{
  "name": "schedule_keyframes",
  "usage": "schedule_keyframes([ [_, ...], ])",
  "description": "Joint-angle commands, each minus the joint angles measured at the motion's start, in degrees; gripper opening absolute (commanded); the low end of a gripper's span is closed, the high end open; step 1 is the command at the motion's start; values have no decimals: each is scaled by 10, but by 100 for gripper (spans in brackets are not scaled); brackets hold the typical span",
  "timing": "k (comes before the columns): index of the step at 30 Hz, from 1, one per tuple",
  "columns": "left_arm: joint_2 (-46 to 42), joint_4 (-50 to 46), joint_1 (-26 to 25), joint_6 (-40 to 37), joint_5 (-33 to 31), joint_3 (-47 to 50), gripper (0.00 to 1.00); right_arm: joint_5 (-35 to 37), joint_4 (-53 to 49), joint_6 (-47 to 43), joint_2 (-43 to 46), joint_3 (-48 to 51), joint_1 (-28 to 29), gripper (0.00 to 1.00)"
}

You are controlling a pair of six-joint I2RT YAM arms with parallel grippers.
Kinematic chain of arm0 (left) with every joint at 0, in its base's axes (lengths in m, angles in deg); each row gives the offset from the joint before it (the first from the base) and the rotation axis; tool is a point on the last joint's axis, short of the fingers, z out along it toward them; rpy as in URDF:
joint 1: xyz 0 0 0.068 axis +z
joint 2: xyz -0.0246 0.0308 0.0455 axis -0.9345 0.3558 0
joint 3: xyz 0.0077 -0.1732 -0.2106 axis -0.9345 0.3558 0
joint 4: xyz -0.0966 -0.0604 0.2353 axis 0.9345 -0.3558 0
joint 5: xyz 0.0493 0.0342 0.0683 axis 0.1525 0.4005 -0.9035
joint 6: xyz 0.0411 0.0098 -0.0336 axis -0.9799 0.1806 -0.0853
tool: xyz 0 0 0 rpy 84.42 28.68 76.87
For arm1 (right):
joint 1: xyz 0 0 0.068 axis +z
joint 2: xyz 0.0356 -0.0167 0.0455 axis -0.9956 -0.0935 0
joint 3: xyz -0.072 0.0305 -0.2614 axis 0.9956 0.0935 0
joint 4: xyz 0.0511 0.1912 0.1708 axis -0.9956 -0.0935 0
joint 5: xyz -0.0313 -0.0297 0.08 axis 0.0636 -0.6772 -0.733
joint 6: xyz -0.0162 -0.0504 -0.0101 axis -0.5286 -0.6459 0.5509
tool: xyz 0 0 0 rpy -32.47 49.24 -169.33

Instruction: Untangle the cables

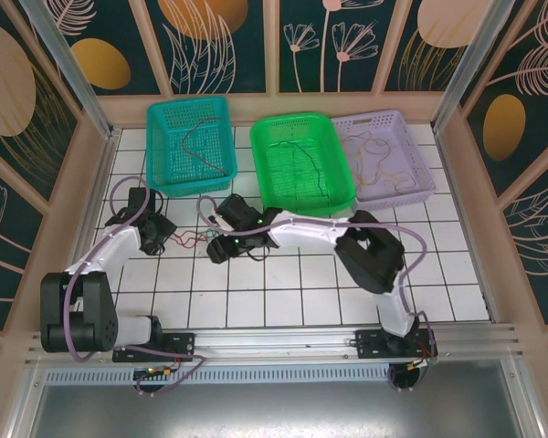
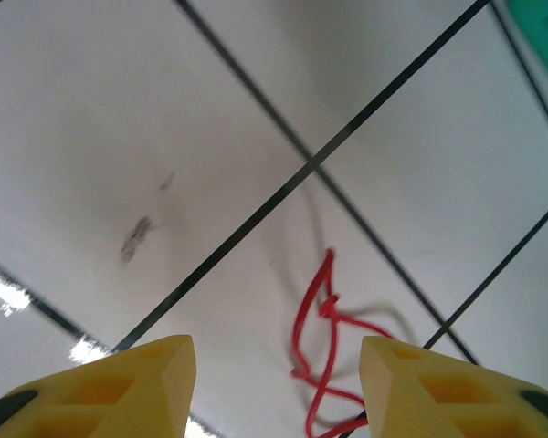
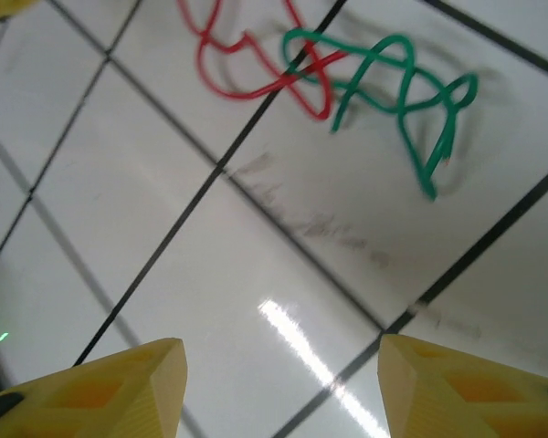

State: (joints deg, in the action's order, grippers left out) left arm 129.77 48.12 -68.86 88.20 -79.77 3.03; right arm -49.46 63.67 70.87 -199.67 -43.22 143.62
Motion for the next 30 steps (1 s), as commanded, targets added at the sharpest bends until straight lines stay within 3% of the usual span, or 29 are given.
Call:
schedule_keyframes([
  [1, 11, 53, 4, -19, 13, 21, 48, 30, -41, -29, -49, -84, -11, 58],
  [13, 57, 105, 4, -28, 34, 35, 40, 33, -37, -26, -118, -135, -21, 41],
  [16, 70, 112, 4, -30, 29, 36, 34, 32, -34, -24, -127, -146, -22, 30],
  [20, 81, 117, 4, -30, 20, 38, 24, 38, -33, -22, -111, -136, -22, 2],
  [21, 80, 119, 4, -28, 17, 40, 19, 38, -28, -21, -98, -126, -22, 0],
  [24, 77, 129, 5, -26, 10, 48, 0, 38, -16, -15, -47, -78, -21, 0],
  [30, 65, 134, 4, -8, 5, 59, 0, 36, -13, 10, 66, 25, -28, 0],
])
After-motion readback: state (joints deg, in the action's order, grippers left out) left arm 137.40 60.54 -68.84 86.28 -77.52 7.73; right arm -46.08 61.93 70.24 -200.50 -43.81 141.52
